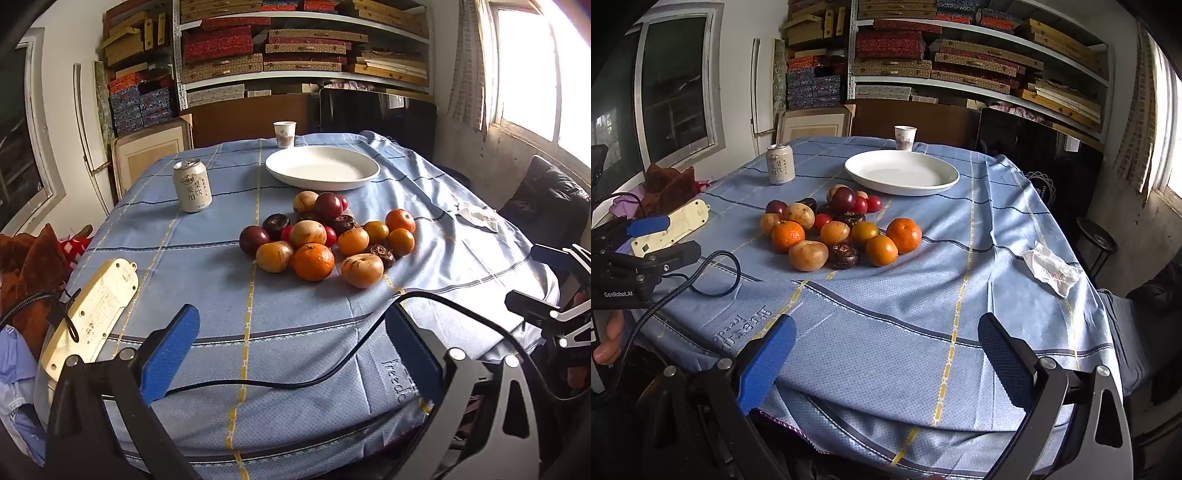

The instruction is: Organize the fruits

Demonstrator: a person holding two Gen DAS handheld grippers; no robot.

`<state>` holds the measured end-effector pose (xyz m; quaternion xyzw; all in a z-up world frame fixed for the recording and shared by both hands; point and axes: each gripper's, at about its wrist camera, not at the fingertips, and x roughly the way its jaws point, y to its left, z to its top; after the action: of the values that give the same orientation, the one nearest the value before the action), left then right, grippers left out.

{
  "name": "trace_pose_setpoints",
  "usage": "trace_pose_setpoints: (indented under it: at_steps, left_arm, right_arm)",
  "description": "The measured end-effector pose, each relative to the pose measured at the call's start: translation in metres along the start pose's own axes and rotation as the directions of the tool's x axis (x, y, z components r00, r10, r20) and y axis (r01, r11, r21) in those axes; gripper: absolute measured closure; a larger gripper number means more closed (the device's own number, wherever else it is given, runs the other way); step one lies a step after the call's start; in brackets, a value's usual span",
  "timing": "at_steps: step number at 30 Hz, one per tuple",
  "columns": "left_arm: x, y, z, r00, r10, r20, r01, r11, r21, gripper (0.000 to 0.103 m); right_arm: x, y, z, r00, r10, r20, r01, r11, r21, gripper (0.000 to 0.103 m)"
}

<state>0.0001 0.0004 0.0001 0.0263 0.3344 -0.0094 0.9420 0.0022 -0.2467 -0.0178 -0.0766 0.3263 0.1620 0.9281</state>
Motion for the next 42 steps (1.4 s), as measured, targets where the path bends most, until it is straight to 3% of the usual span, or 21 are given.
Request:
trace_pose_setpoints:
  at_steps: [16, 42]
  left_arm:
    - [0.003, -0.014, -0.003, 1.000, 0.017, -0.009, -0.017, 1.000, 0.003, 0.004]
    - [0.005, 0.002, -0.003, 1.000, 0.007, -0.014, -0.007, 1.000, 0.001, 0.004]
  right_arm:
    - [0.001, 0.000, 0.000, 1.000, -0.002, -0.001, 0.002, 1.000, -0.003, 0.003]
    - [0.001, 0.001, 0.002, 1.000, -0.004, -0.003, 0.004, 1.000, -0.005, 0.003]
